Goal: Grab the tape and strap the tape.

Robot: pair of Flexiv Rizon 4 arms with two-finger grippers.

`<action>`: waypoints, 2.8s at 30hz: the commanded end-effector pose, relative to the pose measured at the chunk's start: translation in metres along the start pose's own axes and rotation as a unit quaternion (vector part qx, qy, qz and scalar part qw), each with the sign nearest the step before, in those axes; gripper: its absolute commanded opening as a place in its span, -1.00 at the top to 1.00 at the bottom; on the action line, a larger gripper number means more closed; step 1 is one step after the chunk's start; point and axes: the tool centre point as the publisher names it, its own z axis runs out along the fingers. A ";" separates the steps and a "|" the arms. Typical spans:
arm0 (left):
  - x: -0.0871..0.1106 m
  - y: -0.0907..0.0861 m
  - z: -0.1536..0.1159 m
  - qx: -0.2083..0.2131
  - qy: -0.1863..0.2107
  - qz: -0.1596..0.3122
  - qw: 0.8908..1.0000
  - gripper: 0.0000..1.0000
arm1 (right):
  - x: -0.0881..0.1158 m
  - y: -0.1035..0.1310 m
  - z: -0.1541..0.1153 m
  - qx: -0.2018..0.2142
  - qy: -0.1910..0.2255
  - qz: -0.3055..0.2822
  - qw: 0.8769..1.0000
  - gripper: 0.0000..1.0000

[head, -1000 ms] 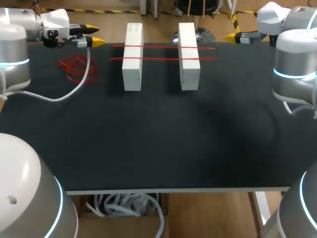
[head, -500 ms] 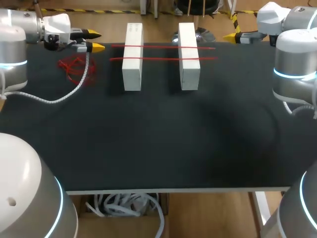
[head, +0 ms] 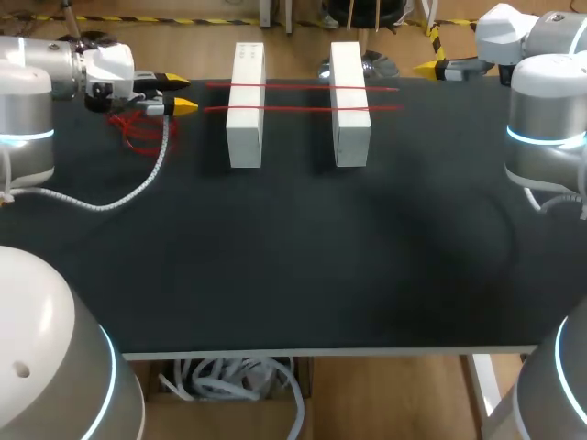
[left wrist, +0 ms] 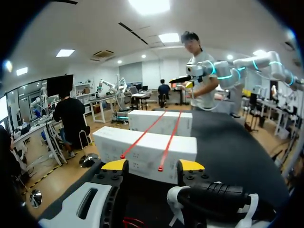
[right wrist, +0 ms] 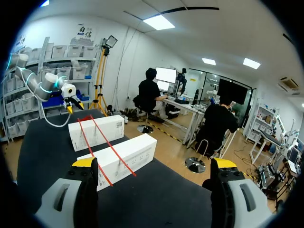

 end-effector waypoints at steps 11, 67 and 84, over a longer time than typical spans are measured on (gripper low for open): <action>0.016 0.012 0.022 0.009 0.027 -0.003 1.000 0.28 | 0.000 0.000 0.000 -0.001 0.000 0.000 1.000 -1.00; 0.002 0.019 0.043 0.029 0.086 -0.003 0.996 0.46 | 0.000 0.000 0.000 -0.001 0.000 0.000 1.000 -1.00; -0.006 0.024 0.034 0.028 0.079 -0.003 0.996 0.58 | 0.000 0.000 0.000 -0.001 0.000 0.000 1.000 -1.00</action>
